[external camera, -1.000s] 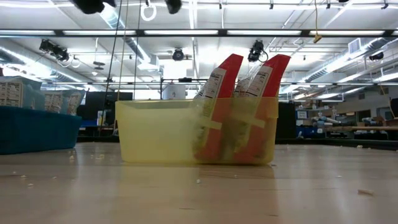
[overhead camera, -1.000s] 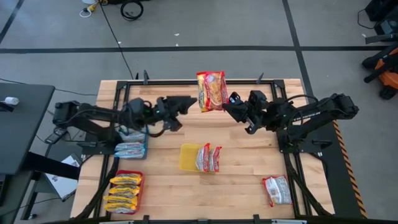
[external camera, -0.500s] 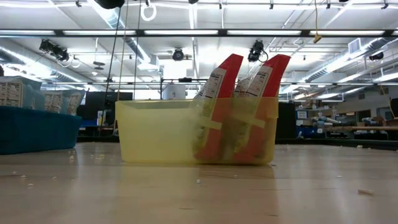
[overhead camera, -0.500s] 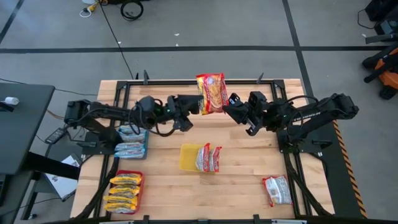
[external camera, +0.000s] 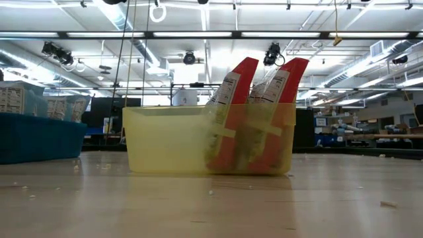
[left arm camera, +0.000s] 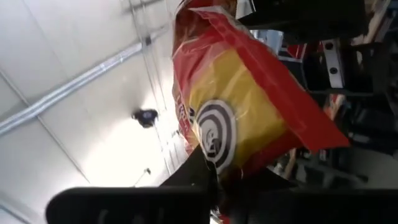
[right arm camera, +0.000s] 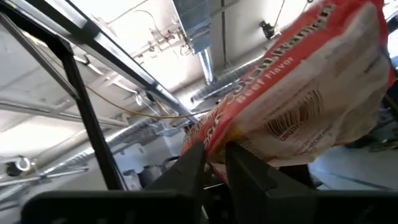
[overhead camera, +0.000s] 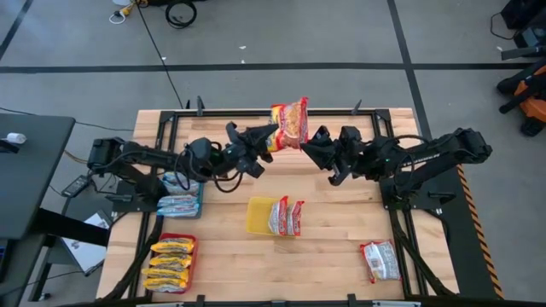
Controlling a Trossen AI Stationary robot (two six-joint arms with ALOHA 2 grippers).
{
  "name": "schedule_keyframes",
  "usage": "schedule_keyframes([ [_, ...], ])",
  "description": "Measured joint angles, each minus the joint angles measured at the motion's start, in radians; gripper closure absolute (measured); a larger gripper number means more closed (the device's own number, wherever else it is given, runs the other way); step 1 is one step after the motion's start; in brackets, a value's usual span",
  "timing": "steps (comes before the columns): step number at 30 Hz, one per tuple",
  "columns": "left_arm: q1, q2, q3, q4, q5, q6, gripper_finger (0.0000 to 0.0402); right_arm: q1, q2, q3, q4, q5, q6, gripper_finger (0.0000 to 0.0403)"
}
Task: Sort Maruchan noodles
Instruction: Put the top red noodle pack into the yellow bin
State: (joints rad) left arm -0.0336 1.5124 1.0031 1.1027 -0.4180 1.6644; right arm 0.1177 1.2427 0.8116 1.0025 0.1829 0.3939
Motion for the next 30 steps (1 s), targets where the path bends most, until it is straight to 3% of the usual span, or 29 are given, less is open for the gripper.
schedule_keyframes([
  [8,-0.021,-0.047,0.0,-0.184,-0.216,-0.039,0.0366,0.0,-0.065,0.0,-0.161,0.014,-0.183,0.0264],
  [12,-0.042,-0.133,0.0,-0.44,-0.274,-0.138,0.0382,0.001,-0.111,0.0,-0.308,0.086,-0.346,0.0243],
  [15,-0.046,-0.2,0.049,-0.757,-0.317,-0.27,0.0382,0.014,-0.147,0.0,-0.406,0.18,-0.451,0.0238],
  [22,-0.065,-0.216,0.288,-1.553,-0.253,-0.624,0.0376,0.072,-0.209,0.0,-0.607,0.467,-0.669,0.0238],
  [26,-0.123,-0.144,0.351,-1.74,-0.157,-0.706,0.0379,0.09,-0.215,0.0,-0.786,0.535,-0.666,0.0239],
  [30,-0.199,-0.07,0.36,-1.867,-0.169,-0.714,0.0378,0.11,-0.201,0.0,-0.985,0.542,-0.546,0.024],
])
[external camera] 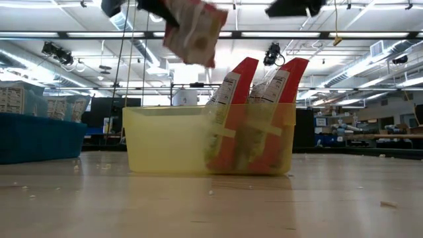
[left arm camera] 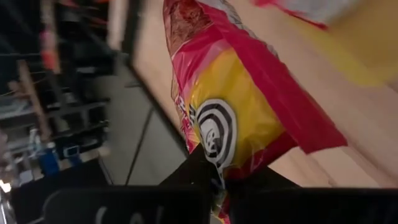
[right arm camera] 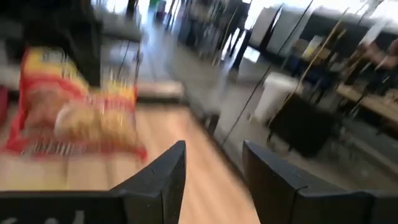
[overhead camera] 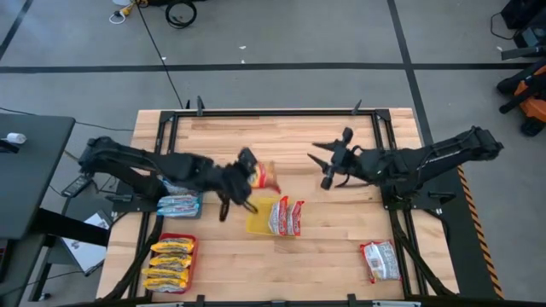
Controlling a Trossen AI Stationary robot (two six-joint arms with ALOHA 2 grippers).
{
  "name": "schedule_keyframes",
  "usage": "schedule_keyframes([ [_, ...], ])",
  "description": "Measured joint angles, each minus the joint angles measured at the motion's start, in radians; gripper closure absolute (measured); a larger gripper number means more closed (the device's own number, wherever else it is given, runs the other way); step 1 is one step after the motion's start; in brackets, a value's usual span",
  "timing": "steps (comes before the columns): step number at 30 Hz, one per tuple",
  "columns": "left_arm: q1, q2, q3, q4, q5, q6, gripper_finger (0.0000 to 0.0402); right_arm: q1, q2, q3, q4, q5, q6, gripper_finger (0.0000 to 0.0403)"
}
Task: Sort Maruchan noodles
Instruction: Put the top red noodle pack into the yellow bin
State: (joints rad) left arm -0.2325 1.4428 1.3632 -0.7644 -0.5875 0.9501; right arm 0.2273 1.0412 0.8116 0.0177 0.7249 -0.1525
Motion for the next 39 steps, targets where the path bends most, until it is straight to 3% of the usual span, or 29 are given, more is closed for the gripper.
schedule_keyframes([
  [8,-0.127,0.129,0.0,-0.135,-0.037,-0.08,0.0378,0.084,0.019,0.0,-0.336,0.037,0.237,0.024],
  [13,-0.192,0.21,0.0,-0.13,-0.048,0.061,0.0378,0.124,0.056,0.0,-0.507,-0.141,0.45,0.024],
  [17,-0.214,0.282,0.0,-0.131,-0.091,0.195,0.0378,0.156,0.16,0.0,-0.607,-0.29,0.6,0.0241],
  [22,-0.194,0.361,0.018,-0.16,-0.081,0.283,0.0378,0.182,0.317,0.0,-0.593,-0.481,0.691,0.0241],
  [25,-0.177,0.405,0.066,-0.182,-0.034,0.28,0.0378,0.184,0.397,0.0,-0.576,-0.542,0.707,0.0241],
  [33,-0.169,0.457,0.209,-0.187,0.115,0.254,0.0378,0.156,0.565,0.0,-0.337,-0.539,0.61,0.0241],
  [39,-0.176,0.458,0.23,-0.233,0.183,0.212,0.0377,0.121,0.659,0.001,-0.207,-0.496,0.583,0.0241],
])
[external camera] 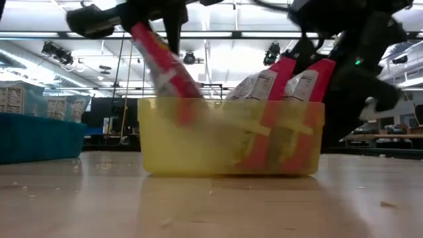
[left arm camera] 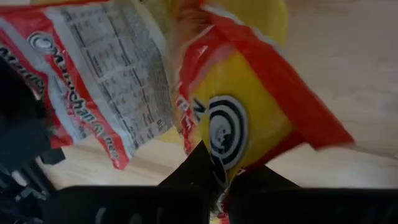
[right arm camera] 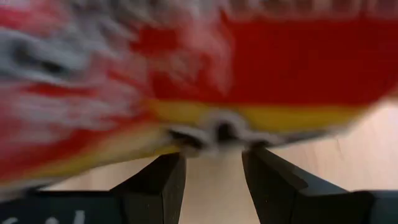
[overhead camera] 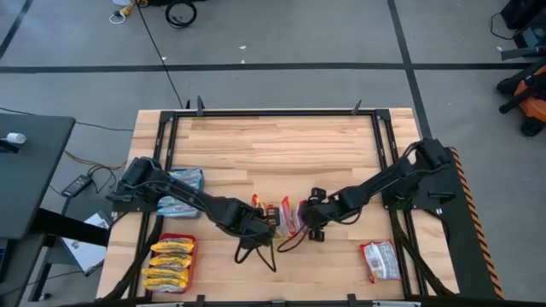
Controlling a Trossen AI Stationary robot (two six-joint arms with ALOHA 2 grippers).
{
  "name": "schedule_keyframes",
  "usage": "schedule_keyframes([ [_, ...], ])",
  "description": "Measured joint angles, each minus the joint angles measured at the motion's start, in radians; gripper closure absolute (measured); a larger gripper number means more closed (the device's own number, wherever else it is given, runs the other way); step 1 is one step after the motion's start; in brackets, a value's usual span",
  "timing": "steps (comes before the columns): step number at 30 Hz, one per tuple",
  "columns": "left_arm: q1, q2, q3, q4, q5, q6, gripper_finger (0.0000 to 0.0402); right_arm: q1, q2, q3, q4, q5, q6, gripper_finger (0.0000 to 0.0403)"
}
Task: Sort Maruchan noodles
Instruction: Put the top red noodle pack into the yellow bin
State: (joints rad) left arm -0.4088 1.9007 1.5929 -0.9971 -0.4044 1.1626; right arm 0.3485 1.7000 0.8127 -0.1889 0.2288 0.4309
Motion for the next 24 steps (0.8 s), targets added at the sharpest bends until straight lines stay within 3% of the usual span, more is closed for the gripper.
schedule_keyframes([
  [4,0.004,0.035,-0.004,0.005,0.025,-0.025,0.0377,-0.012,0.041,0.0,0.092,0.006,-0.004,0.0241],
  [9,0.03,0.09,-0.003,0.097,-0.056,-0.018,0.0377,-0.027,0.062,-0.002,0.197,0.006,-0.015,0.0241],
  [14,0.052,0.101,-0.003,0.131,-0.067,-0.02,0.0369,-0.046,0.071,-0.002,0.216,0.011,-0.017,0.0241],
  [18,0.053,0.102,0.008,0.143,-0.034,-0.096,0.0343,-0.064,0.076,-0.002,0.227,0.012,-0.032,0.0241],
  [21,0.055,0.102,0.01,0.154,0.04,-0.203,0.0311,-0.076,0.076,-0.002,0.242,0.017,-0.034,0.0241],
  [24,0.054,0.103,0.01,0.142,0.039,-0.277,0.0272,-0.08,0.076,-0.002,0.255,0.017,-0.034,0.0241],
])
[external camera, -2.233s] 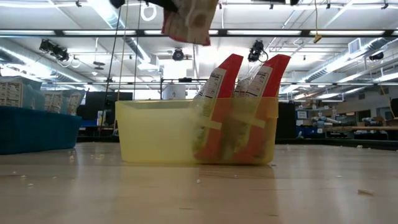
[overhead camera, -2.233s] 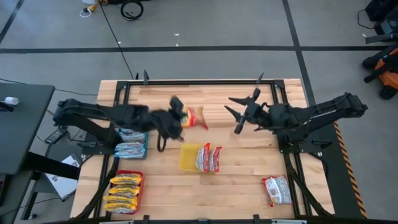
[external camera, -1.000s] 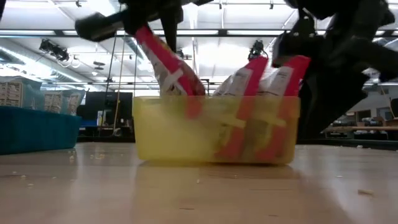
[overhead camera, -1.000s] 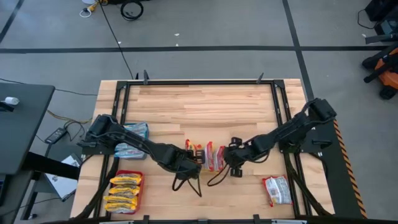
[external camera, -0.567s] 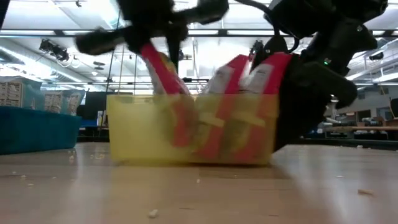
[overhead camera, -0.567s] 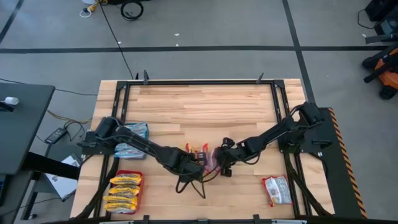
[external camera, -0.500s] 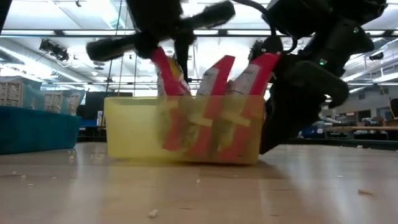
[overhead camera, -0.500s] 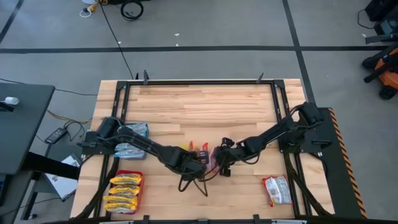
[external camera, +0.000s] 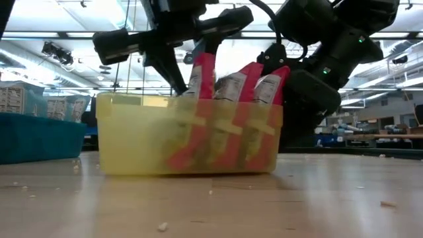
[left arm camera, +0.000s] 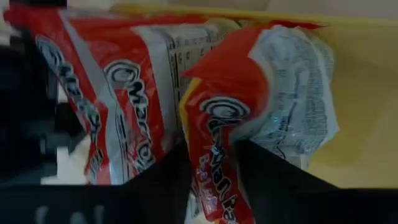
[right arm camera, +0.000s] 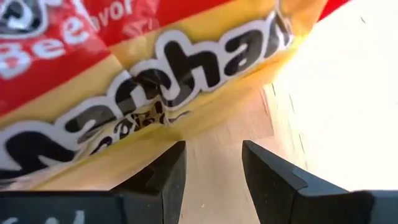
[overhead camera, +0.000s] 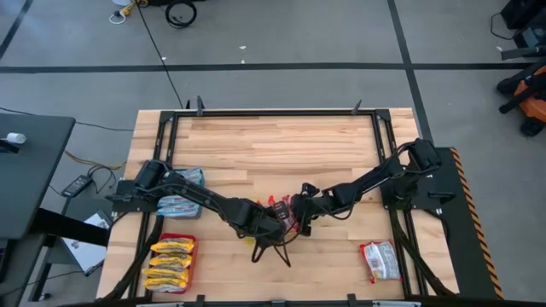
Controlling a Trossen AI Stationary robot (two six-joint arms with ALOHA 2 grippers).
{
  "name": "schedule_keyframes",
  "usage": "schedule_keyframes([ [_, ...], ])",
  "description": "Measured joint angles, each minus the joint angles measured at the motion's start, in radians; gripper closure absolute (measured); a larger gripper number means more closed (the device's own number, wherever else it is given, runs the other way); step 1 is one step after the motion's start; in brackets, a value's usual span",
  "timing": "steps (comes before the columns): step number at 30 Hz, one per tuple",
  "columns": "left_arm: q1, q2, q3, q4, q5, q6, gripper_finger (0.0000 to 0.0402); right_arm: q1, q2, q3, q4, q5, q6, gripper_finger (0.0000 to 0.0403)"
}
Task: Sort Maruchan noodles
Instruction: Put the top red noodle pack into the yellow bin
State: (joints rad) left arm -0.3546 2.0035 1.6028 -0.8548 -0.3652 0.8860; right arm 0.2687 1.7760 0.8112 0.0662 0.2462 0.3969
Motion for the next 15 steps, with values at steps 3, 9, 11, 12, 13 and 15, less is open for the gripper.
schedule_keyframes([
  [3,-0.001,-0.002,0.0,-0.028,-0.054,-0.014,0.0234,0.0,0.0,0.0,-0.004,0.0,-0.003,0.0241],
  [9,-0.02,-0.04,0.067,-0.142,-0.134,-0.123,0.0196,0.001,0.0,0.002,-0.026,-0.01,-0.014,0.0241],
  [11,-0.025,-0.054,0.107,-0.196,-0.131,-0.214,0.0194,-0.002,0.0,0.002,-0.037,-0.01,-0.029,0.0241],
  [12,-0.026,-0.061,0.131,-0.218,-0.131,-0.268,0.0194,-0.003,0.0,0.002,-0.039,-0.011,-0.031,0.0241],
  [13,-0.026,-0.066,0.151,-0.254,-0.122,-0.331,0.0194,-0.006,0.0,0.002,-0.044,-0.011,-0.031,0.0241],
  [15,-0.017,-0.071,0.189,-0.348,-0.059,-0.471,0.0194,-0.011,0.0,0.002,-0.05,-0.012,-0.031,0.0241],
])
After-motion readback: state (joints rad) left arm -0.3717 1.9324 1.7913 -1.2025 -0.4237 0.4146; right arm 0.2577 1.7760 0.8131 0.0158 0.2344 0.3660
